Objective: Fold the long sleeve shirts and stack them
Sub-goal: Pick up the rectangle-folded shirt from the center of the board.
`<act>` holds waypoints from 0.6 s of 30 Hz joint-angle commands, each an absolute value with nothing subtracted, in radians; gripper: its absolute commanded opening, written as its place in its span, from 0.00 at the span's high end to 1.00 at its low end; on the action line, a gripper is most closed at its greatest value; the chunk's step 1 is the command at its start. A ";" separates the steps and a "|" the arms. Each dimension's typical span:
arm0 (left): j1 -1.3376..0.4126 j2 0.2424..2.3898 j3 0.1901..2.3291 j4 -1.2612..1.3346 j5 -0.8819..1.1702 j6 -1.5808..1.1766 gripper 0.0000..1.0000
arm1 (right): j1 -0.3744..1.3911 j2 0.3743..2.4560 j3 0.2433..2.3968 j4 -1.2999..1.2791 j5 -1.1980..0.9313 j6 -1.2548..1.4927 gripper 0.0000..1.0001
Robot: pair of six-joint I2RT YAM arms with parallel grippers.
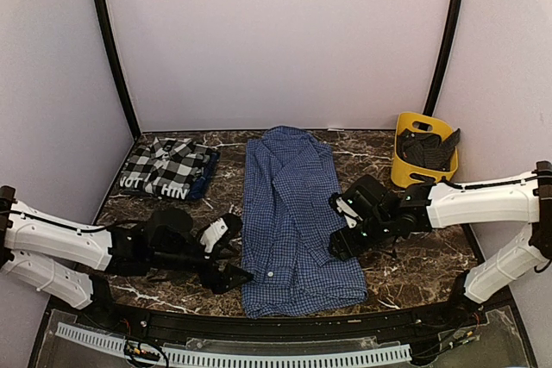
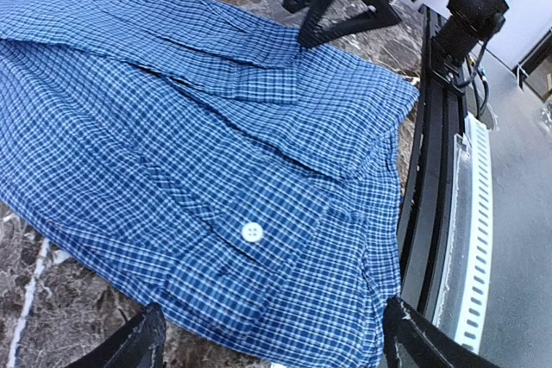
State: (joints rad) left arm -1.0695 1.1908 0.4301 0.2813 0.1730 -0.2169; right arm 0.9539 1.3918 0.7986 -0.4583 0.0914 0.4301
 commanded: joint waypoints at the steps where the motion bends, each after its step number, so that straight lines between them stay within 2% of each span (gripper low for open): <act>1: -1.157 1.228 0.424 0.254 0.093 -0.201 0.14 | 0.948 1.392 0.811 -0.446 0.113 0.423 0.31; 11: -1.270 1.457 0.543 0.192 -0.046 -0.105 0.16 | 0.943 1.356 0.763 -0.433 0.114 0.448 0.31; 15: -1.282 1.516 0.574 0.179 -0.062 -0.086 0.24 | 0.940 1.337 0.738 -0.431 0.122 0.455 0.31; 18: -1.295 1.537 0.582 0.166 -0.058 -0.067 0.35 | 0.935 1.327 0.729 -0.437 0.126 0.454 0.31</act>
